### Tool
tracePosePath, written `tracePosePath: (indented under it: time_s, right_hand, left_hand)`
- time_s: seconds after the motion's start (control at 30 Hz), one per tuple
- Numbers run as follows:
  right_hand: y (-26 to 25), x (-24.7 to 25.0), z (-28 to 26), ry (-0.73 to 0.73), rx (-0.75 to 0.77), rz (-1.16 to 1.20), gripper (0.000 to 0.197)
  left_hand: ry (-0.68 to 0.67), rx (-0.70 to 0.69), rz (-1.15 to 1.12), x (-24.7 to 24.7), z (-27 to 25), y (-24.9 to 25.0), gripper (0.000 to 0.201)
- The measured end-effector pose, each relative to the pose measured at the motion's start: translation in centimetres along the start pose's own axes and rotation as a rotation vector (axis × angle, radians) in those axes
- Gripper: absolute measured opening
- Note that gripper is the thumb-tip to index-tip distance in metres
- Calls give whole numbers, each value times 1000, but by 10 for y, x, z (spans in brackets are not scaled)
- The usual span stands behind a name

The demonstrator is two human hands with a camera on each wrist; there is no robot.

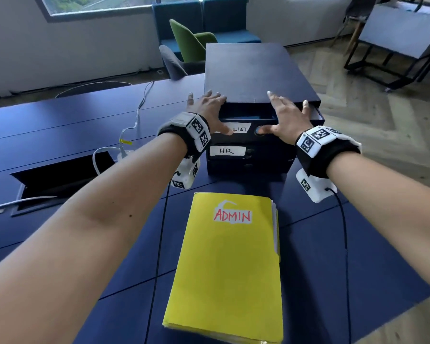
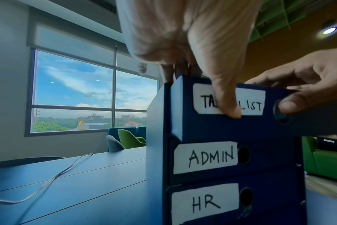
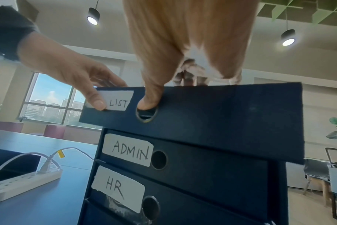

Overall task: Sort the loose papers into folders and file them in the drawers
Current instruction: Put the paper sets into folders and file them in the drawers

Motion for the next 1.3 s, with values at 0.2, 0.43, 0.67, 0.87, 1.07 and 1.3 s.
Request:
tracePosePath:
  time_s: [0.2, 0.43, 0.67, 0.87, 1.07, 1.3]
  right_hand:
    - [6, -11, 23, 240, 36, -117, 51]
    - [4, -21, 33, 340, 21, -169, 31]
    - [-5, -32, 13, 492, -224, 102, 33]
    - [10, -86, -9, 448, -718, 926, 7]
    - [2, -113, 0, 418, -977, 1527, 19]
    - [-19, -121, 5, 477, -1079, 1684, 20]
  left_hand:
    - [228, -8, -164, -11, 14, -8, 61]
    - [327, -15, -155, -13, 23, -16, 38]
    - [354, -13, -207, -20, 30, -17, 40]
    - [368, -5, -259, -27, 33, -20, 43]
    - [426, -32, -324, -33, 30, -21, 42]
    - [439, -42, -327, -33, 29, -21, 43]
Point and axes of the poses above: each hand's wrist, its own z-axis towards the middle knuckle, its own x-axis out of the back of the hand, y = z × x, the point moved 3 cm from there along z, towards the middle knuckle, and after that the axes turned 8 degrees about x, right-handed, at the moved point
